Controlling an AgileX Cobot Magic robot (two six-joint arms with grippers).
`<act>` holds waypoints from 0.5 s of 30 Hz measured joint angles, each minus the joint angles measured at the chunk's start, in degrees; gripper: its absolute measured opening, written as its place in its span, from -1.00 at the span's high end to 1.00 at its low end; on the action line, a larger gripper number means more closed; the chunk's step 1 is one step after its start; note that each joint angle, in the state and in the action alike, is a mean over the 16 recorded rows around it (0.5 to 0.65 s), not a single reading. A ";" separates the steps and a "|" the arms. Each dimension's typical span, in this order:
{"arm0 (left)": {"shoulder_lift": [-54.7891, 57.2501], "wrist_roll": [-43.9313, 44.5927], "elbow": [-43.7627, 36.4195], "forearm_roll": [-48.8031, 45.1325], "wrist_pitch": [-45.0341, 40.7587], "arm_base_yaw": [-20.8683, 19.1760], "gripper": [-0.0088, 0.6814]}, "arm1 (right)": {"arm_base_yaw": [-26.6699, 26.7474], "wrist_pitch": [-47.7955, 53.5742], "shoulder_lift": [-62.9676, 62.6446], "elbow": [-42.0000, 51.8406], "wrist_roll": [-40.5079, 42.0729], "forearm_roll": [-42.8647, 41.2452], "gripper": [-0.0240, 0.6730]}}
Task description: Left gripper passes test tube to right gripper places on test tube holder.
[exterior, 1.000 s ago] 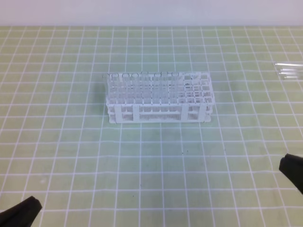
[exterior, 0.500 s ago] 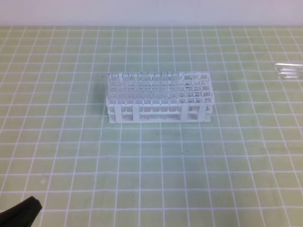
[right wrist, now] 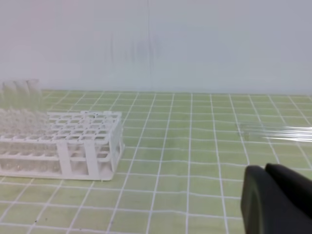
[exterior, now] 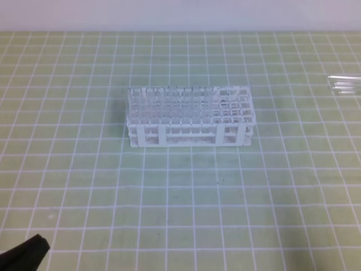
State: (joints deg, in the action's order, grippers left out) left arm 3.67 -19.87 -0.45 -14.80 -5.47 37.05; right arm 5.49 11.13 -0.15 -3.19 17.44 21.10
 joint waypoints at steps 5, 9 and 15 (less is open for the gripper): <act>0.00 0.00 -0.07 0.00 -0.03 0.00 0.98 | -0.38 -0.16 -0.99 0.72 0.00 0.10 0.97; 0.00 0.00 -0.07 0.00 -0.07 0.00 0.98 | -0.38 -0.28 -0.98 1.16 -0.62 -1.87 0.97; 0.04 0.00 -0.21 0.00 -0.06 -0.01 0.98 | -0.38 -0.01 -0.96 2.09 -4.29 -6.55 0.97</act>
State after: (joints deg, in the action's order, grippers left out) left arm 3.72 -19.87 -0.66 -14.80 -5.53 37.04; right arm 5.11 11.12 -1.10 -1.10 13.15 14.55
